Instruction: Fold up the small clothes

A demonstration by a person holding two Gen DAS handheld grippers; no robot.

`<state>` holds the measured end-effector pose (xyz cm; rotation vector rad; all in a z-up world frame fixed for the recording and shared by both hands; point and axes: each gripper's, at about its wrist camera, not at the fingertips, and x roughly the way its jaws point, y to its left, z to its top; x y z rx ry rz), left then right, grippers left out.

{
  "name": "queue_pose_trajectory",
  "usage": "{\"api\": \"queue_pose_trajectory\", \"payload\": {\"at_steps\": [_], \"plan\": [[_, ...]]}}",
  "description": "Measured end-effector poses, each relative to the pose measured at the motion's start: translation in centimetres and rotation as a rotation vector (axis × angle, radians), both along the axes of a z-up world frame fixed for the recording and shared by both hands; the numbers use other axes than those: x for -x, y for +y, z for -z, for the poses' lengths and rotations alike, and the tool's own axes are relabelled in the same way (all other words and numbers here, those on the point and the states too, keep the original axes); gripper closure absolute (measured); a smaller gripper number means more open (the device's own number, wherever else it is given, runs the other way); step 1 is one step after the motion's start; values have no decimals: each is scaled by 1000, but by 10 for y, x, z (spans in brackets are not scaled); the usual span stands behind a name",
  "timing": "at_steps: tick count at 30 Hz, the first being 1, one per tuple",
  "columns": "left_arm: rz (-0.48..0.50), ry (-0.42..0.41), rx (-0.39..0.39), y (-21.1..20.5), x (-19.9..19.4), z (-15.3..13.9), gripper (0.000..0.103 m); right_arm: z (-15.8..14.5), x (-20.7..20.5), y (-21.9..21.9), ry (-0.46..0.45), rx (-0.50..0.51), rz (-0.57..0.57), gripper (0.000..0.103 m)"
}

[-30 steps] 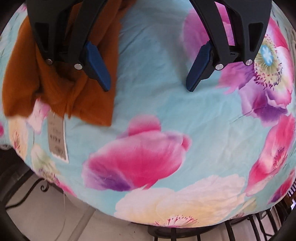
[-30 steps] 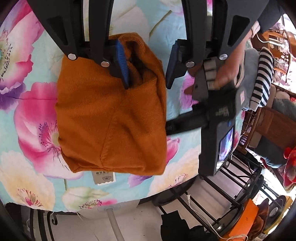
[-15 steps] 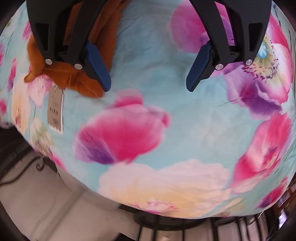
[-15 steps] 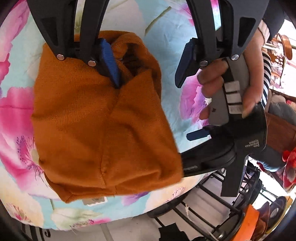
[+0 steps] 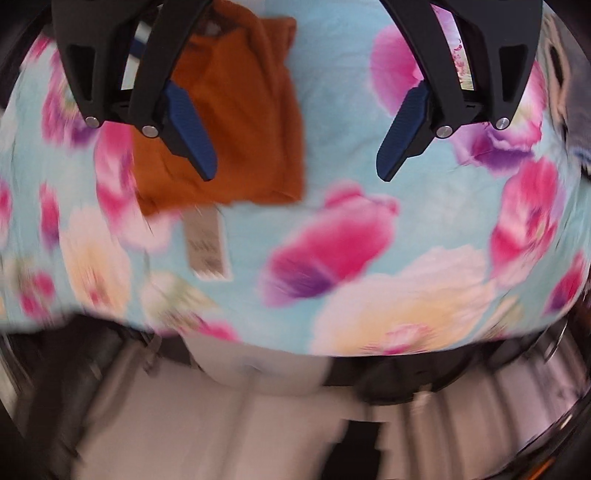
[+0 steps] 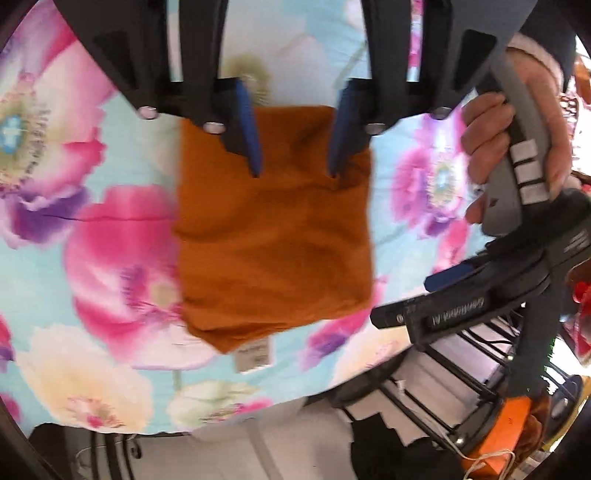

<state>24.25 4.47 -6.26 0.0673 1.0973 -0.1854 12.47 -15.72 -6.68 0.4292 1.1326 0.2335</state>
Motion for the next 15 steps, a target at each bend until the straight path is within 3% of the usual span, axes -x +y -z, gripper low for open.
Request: {"api": "queue_pose_trajectory", "payload": {"at_steps": [4,9,15], "plan": [[58,24,-141,-29,7,29,16,14,3,-5,33,37,1,81],[-22,75,-215,-12,-6,65,7,33,-8,17,59,76,-42,79],[-135,177,-44,25,-24,88,4,54,-15,57,58,203,-152,77]]}}
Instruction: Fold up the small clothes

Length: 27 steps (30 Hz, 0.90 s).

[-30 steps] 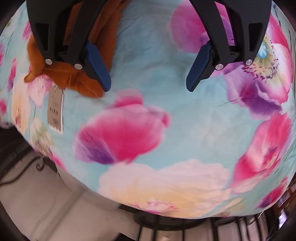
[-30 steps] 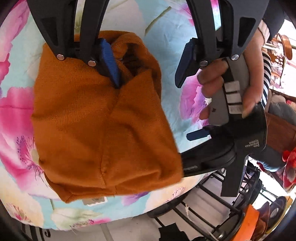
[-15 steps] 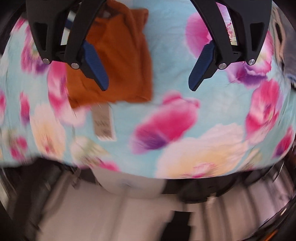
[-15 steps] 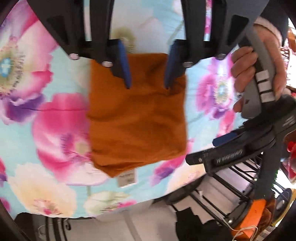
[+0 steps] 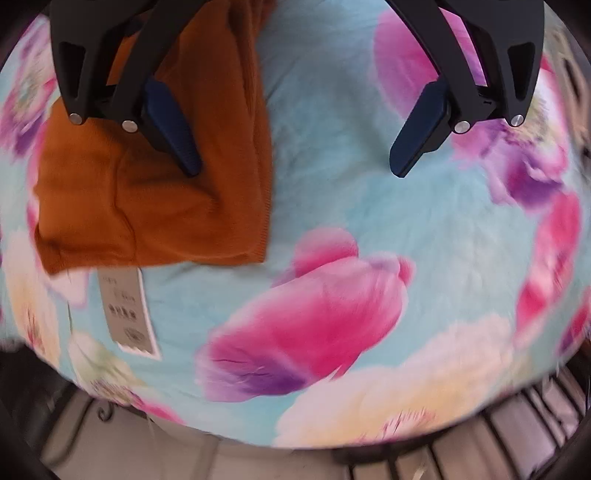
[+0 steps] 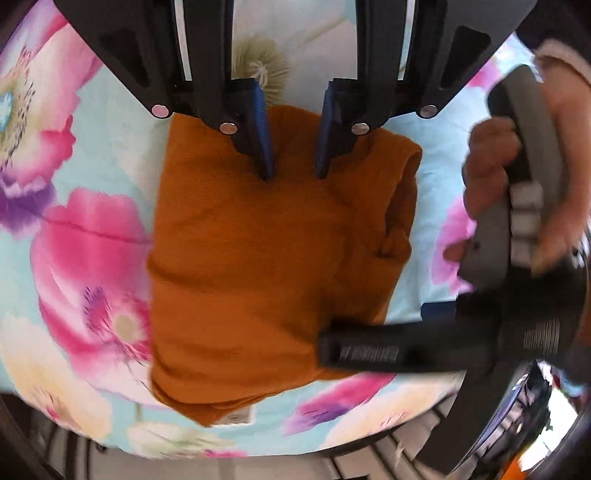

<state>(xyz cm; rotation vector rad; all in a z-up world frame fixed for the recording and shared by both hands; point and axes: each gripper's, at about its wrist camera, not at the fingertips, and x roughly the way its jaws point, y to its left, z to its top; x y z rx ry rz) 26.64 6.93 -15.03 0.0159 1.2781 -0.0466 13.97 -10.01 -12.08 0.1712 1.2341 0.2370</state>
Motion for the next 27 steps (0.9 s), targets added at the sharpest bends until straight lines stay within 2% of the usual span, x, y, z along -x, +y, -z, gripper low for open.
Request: {"api": "queue_pose_trajectory", "payload": {"at_steps": [3,8,11,15,19,22,24,25,27], "plan": [[-20,6,22,5,-1,-5,4,0,-2,2,2,-4,-1,74],[-8,-56,17,2,11,-39,5,-14,-1,-15,19,-86,38,72],[41,-101,45,-5,22,-63,5,-28,1,-36,14,-154,83,72],[153,-112,44,-26,42,-78,5,-40,-1,-79,-8,-190,218,72],[290,-42,37,-59,65,-63,5,-35,-19,-119,-19,-270,362,74],[395,-19,-73,-79,87,-35,4,-22,-31,-140,-12,-369,442,75],[417,10,-98,-79,95,-14,4,-13,-47,-144,-1,-404,466,76],[403,42,-66,-72,97,-2,4,-8,-57,-143,1,-416,465,77],[350,96,46,-54,93,9,4,-1,-67,-143,9,-436,451,79]]}}
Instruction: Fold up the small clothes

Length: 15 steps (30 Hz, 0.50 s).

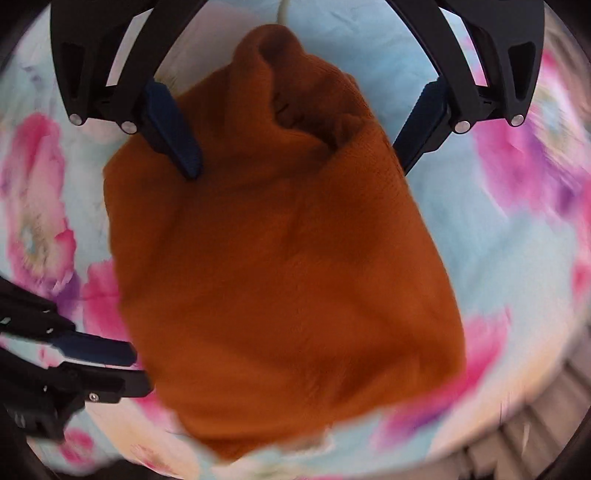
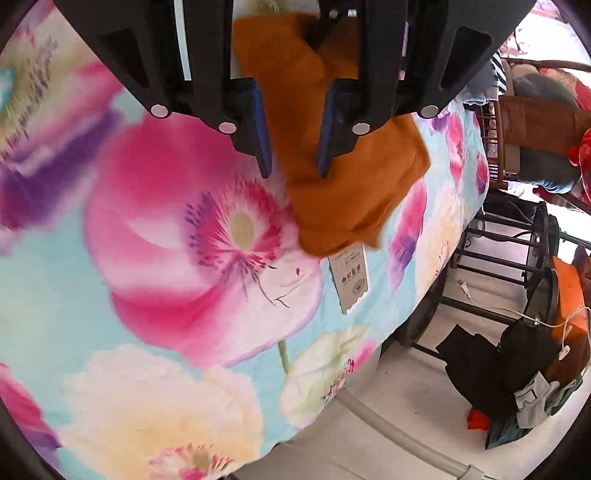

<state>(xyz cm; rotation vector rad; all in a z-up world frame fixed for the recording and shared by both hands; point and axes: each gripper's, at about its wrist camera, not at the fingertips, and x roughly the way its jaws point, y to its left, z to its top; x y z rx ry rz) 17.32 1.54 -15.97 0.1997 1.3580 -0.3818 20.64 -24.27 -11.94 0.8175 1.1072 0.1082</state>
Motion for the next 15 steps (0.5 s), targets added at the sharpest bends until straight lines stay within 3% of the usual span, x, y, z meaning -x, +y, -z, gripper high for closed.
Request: {"api": "queue_pose_trajectory", "payload": {"at_steps": [2,5,10,12,15], "plan": [[-31,37,85,16,-4,4,4,8,-7,-2,8,-21,6,79],[29,-13,39,10,4,3,4,15,-21,0,-2,-54,28,80],[25,-15,49,9,7,4,4,14,-33,-1,-32,26,39,80],[14,-11,54,11,4,0,4,2,-28,-6,-61,64,89,80],[11,-23,47,9,-1,-12,4,-22,-17,-8,-95,42,81,80]]}}
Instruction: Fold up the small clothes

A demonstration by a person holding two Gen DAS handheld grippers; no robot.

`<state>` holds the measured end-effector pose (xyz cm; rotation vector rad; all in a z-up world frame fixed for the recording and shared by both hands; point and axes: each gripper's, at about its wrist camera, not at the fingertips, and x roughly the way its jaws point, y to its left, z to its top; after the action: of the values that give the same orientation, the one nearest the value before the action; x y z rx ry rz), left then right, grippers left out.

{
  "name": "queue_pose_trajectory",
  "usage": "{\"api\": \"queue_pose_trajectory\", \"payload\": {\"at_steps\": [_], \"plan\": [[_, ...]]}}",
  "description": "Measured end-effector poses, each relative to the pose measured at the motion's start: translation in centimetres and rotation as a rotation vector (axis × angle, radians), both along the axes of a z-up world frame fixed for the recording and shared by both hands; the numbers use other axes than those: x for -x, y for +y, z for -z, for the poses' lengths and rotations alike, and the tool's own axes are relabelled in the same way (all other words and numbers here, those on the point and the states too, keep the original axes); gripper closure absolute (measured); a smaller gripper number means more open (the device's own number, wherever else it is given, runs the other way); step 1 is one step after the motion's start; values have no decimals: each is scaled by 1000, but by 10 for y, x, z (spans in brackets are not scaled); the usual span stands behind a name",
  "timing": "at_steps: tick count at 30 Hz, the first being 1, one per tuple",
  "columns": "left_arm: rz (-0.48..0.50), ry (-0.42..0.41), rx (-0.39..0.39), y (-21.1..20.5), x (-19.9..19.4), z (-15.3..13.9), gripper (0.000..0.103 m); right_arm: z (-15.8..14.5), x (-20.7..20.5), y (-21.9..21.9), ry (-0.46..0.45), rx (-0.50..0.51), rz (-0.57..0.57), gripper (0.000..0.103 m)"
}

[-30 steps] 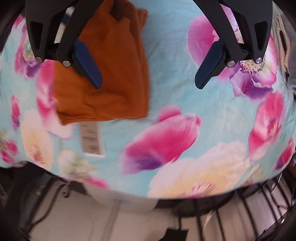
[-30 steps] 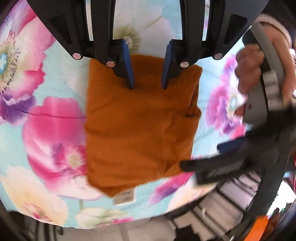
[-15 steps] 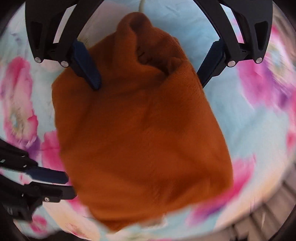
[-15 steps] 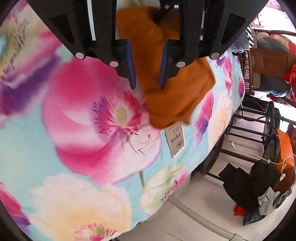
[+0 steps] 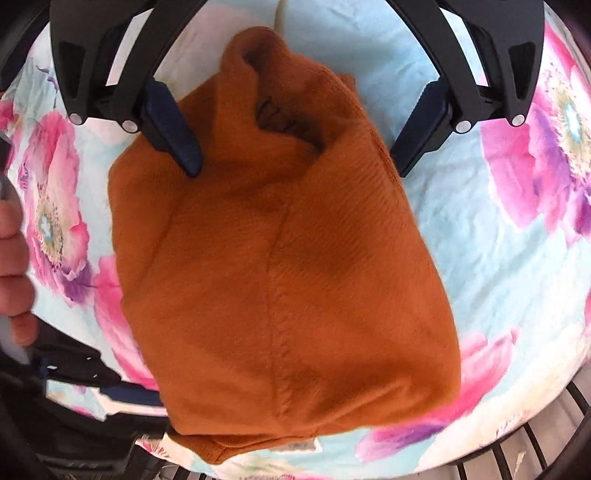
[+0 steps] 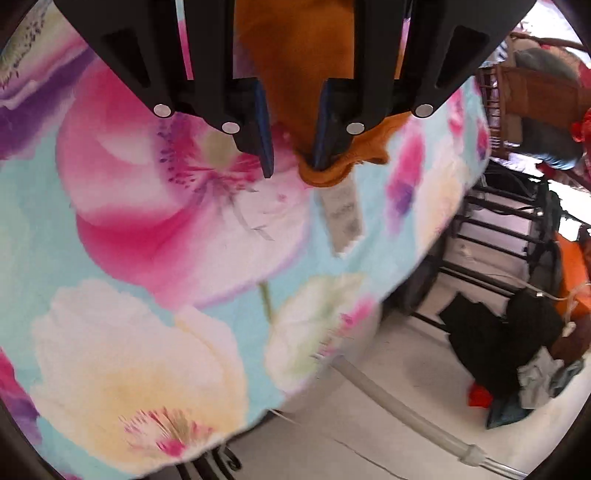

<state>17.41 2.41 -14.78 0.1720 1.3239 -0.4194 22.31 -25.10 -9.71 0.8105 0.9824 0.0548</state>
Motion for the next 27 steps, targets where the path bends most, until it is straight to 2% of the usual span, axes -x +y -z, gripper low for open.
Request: {"api": "queue_pose_trajectory", "payload": {"at_steps": [5,7,8,9,10,12,13,14,15,17,19,22,25,26,27], "plan": [[-36,-76,20,3,-6,-39,5,-42,21,12,-69,11,-71,80],[-62,-79,37,8,-7,-48,5,-52,30,21,-85,36,-119,76],[-72,-68,30,12,-12,-48,5,-52,32,27,-79,43,-136,70],[-78,-44,8,13,-13,-43,5,-46,39,32,-51,54,-158,63],[-82,-23,-25,9,-10,-36,5,-41,38,39,-26,60,-168,61],[-95,9,-90,11,-7,-14,4,-9,47,44,93,92,-197,61],[-99,32,-94,12,-6,-5,4,3,48,47,149,109,-205,60],[-112,51,-89,14,-5,1,4,19,54,46,216,123,-207,52],[-127,64,-78,16,-5,2,4,32,63,41,239,90,-179,43],[-153,82,-60,21,-6,-4,4,34,71,32,239,33,-135,42],[-170,65,-66,26,-7,-17,4,21,75,29,244,45,-132,42],[-189,31,-79,34,-2,-37,4,-5,90,35,216,183,-164,42],[-192,22,-74,41,7,-54,5,-21,105,44,187,200,-226,42],[-189,25,-67,43,10,-59,5,-25,113,44,172,200,-247,40],[-188,28,-61,45,13,-63,5,-31,122,47,151,210,-274,32]]}}
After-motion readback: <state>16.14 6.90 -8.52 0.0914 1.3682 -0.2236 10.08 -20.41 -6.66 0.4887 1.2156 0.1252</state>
